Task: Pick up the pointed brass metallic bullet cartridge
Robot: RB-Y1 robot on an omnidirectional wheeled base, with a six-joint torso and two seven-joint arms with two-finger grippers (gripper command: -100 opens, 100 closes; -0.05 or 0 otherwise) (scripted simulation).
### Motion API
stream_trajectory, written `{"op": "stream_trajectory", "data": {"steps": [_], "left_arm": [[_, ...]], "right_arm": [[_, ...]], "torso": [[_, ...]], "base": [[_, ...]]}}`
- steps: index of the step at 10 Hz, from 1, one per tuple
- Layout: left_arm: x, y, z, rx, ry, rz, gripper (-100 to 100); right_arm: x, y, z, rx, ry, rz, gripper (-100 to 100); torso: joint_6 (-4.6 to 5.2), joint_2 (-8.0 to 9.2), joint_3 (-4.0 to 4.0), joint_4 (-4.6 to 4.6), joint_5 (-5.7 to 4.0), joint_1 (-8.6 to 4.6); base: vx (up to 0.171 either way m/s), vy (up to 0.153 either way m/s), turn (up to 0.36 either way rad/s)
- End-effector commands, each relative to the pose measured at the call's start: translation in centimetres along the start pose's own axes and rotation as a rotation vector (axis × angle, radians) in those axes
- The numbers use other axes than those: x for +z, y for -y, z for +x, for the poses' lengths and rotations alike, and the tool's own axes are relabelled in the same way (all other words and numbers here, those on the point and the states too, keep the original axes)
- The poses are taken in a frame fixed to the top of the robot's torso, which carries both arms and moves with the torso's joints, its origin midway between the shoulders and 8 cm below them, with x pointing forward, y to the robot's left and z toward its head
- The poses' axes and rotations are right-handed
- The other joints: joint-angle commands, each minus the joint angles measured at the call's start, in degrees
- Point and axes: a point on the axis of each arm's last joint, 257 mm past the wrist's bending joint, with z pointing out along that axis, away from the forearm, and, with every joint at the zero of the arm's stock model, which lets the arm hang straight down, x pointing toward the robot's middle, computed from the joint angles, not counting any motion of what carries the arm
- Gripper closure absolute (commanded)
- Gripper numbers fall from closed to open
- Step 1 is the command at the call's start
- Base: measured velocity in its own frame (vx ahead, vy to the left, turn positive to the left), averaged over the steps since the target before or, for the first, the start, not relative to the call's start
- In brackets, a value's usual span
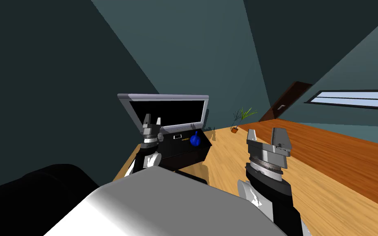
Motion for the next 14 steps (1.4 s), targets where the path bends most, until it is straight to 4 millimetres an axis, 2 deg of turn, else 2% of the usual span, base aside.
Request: {"op": "stream_trajectory", "data": {"steps": [1, 3, 6, 9, 10, 11, 12, 13, 14], "left_arm": [[0.0, -0.8, 0.2, 0.006, -0.031, -0.021, -100], [-0.2, -2.6, 0.3, 0.014, -0.071, -0.072, -100], [-1.0, -7.1, -0.7, 0.025, -0.105, -0.196, -100], [-2.4, -12.8, -2.8, 0.03, -0.104, -0.359, -100], [-2.6, -13.1, -2.9, 0.031, -0.103, -0.367, -100], [-3.3, -15.1, -3.9, 0.03, -0.095, -0.426, -100], [-3.4, -15.3, -4.0, 0.031, -0.094, -0.433, -100], [-4.2, -17.4, -5.1, 0.029, -0.082, -0.495, -100], [-4.5, -18.6, -6.1, 0.023, -0.07, -0.533, -100]], "right_arm": [[0.0, 0.0, 0.0, 0.0, 0.0, 0.0, 0], [0.0, 0.0, 0.0, 0.0, 0.0, 0.0, 0], [0.0, 0.0, 0.0, 0.0, 0.0, 0.0, 0], [0.0, 0.0, 0.0, 0.0, 0.0, 0.0, 0], [0.0, 0.0, 0.0, 0.0, 0.0, 0.0, 0], [0.0, 0.0, 0.0, 0.0, 0.0, 0.0, 0], [0.0, 0.0, 0.0, 0.0, 0.0, 0.0, 0], [0.0, 0.0, 0.0, 0.0, 0.0, 0.0, 0], [0.0, 0.0, 0.0, 0.0, 0.0, 0.0, 0]], "torso": [[0.0, 0.0, 0.0, 0.0, 0.0, 0.0], [0.01, 0.11, 0.06, 0.02, 0.02, 0.09], [0.02, 0.26, 0.15, 0.06, 0.07, 0.31], [0.01, 0.36, 0.21, 0.08, 0.08, 0.38], [0.02, 0.38, 0.22, 0.08, 0.09, 0.38], [-0.02, 0.27, 0.17, 0.07, 0.07, 0.28], [0.01, 0.2, 0.12, 0.05, 0.06, 0.23], [-0.01, 0.12, 0.08, 0.04, 0.04, 0.18], [0.01, 0.15, 0.09, 0.03, 0.04, 0.18]], "base": [[-0.017, 0.008, -0.063], [-0.041, 0.027, -0.105], [-0.073, 0.069, -0.196], [-0.103, 0.075, -0.244], [-0.067, 0.048, -0.103], [-0.053, 0.037, -0.148], [-0.038, 0.027, -0.135], [-0.057, 0.031, -0.204], [-0.09, 0.042, -0.413]]}}
